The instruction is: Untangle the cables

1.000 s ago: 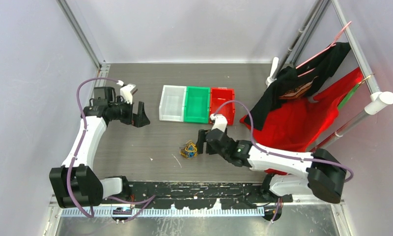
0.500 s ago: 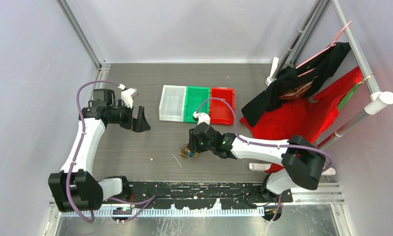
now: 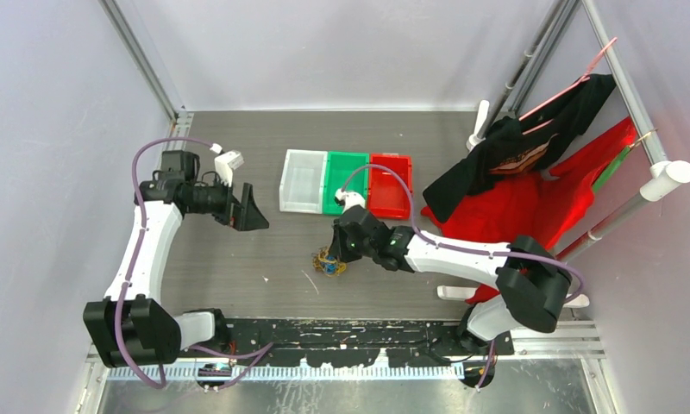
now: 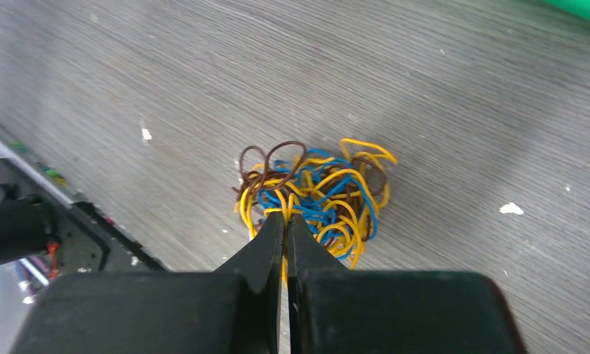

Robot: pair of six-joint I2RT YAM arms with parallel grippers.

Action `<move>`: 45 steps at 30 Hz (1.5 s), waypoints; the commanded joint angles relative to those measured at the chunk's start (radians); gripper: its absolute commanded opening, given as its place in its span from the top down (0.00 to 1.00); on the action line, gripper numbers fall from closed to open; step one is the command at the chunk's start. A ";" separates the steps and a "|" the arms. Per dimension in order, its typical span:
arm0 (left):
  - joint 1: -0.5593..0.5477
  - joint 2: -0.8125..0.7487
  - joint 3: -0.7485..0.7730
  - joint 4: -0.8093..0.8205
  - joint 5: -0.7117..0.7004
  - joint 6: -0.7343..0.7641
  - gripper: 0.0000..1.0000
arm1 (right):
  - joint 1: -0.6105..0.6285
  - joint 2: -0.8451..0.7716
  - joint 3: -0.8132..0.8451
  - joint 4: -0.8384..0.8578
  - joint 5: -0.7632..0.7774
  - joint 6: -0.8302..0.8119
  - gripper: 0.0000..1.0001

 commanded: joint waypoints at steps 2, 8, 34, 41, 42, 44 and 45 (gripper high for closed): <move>-0.003 0.023 0.072 -0.079 0.158 0.025 0.00 | -0.003 -0.067 0.105 0.023 -0.114 -0.026 0.99; -0.054 0.003 0.042 -0.090 0.205 0.047 0.00 | -0.003 -0.032 0.166 0.071 -0.265 -0.014 0.99; -0.192 0.049 -0.050 -0.064 0.229 0.146 0.71 | -0.080 0.071 0.174 0.501 -0.587 0.238 0.99; -0.192 0.038 -0.047 -0.061 0.171 0.158 1.00 | -0.125 0.035 0.133 0.465 -0.569 0.231 0.99; -0.192 0.033 -0.049 -0.063 0.159 0.161 1.00 | -0.132 0.030 0.128 0.451 -0.563 0.224 0.99; -0.192 0.018 -0.055 -0.060 0.126 0.164 1.00 | -0.144 0.017 0.127 0.394 -0.544 0.190 0.99; -0.192 0.010 -0.058 -0.056 0.104 0.163 1.00 | -0.147 0.012 0.128 0.360 -0.531 0.169 0.99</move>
